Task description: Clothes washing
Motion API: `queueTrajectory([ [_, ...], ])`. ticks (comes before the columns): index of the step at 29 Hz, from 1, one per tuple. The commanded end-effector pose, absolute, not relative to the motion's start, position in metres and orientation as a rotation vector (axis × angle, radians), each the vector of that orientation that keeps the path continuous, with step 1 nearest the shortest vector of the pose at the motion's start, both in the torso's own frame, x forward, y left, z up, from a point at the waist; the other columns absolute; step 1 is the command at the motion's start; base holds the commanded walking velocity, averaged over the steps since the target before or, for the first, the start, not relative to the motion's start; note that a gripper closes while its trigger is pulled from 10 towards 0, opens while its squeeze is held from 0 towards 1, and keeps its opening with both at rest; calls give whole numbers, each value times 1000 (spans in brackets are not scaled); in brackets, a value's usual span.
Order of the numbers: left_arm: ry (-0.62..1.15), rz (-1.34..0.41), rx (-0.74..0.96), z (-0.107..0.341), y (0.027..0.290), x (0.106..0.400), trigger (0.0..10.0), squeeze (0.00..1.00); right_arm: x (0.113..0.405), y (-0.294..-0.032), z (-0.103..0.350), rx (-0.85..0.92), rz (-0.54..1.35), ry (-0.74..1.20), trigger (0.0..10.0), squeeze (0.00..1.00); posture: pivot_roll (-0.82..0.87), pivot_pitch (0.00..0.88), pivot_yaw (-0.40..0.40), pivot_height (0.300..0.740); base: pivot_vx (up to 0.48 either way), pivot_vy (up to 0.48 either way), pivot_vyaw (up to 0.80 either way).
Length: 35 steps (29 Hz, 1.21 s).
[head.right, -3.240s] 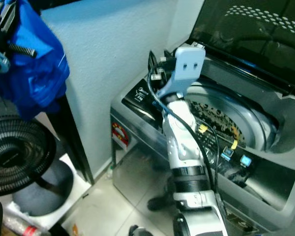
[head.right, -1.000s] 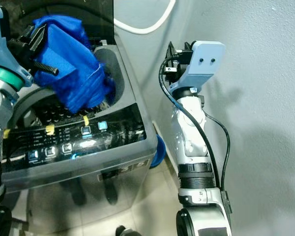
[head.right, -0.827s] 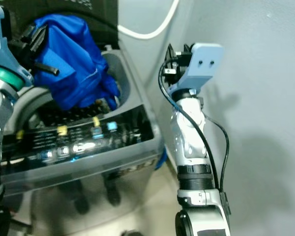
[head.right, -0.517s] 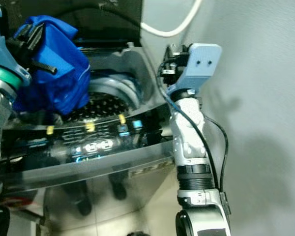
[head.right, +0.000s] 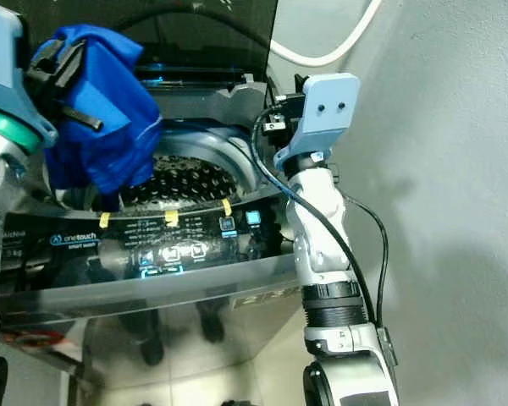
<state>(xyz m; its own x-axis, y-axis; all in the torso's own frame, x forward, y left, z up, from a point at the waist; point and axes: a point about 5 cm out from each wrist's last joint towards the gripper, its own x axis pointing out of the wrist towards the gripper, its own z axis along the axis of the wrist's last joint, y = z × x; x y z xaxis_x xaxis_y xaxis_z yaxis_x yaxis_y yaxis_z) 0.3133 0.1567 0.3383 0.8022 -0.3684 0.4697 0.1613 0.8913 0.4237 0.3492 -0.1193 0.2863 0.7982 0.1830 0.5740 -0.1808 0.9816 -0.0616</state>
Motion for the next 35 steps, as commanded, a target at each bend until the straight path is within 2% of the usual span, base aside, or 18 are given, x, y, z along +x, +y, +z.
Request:
queueTrajectory([
  [1, -652, -375, 421, 350, 144, 308, 10000, 0, 346, -117, 298, -20, 227, -671, 10000, 0, 102, 69, -22, 740, 0, 0, 0],
  [8, -745, -331, 446, 378, 143, 319, 10000, 0, 346, -122, 306, -64, 241, -696, 10000, 0, 99, 72, -24, 740, 0, 0, 0],
  [12, -726, -317, 442, 389, 148, 331, 10000, 0, 346, -135, 311, -48, 136, -726, 10000, 0, 95, 74, -14, 740, 0, 0, 0],
  [13, -665, -343, 438, 387, 148, 337, 10000, 0, 345, -139, 312, -45, 96, -739, 10000, 0, 93, 77, -8, 740, 0, 0, 0],
  [16, -296, -502, 379, 341, 150, 349, 10000, 0, 343, -144, 313, -99, 31, -752, 10000, 0, 96, 90, -1, 740, 0, 0, 0],
  [23, -142, -460, 243, 322, 169, 348, 10000, 0, 345, -141, 307, -97, 47, -720, 10000, 0, 112, 107, -3, 740, 0, 0, 0],
  [26, -125, -469, 239, 317, 170, 347, 10000, 0, 345, -140, 306, -81, 51, -715, 10000, 0, 112, 108, -2, 740, 0, 0, 0],
  [27, -121, -473, 241, 316, 170, 346, 10000, 1000, 345, -140, 306, -78, 52, -714, 10000, 0, 114, 110, -1, 740, 0, 0, 0],
  [35, -128, -521, 210, 320, 164, 340, 10000, 1000, 346, -139, 305, -64, 46, -706, 10000, 0, 111, 110, -3, 740, 0, 0, 0],
])
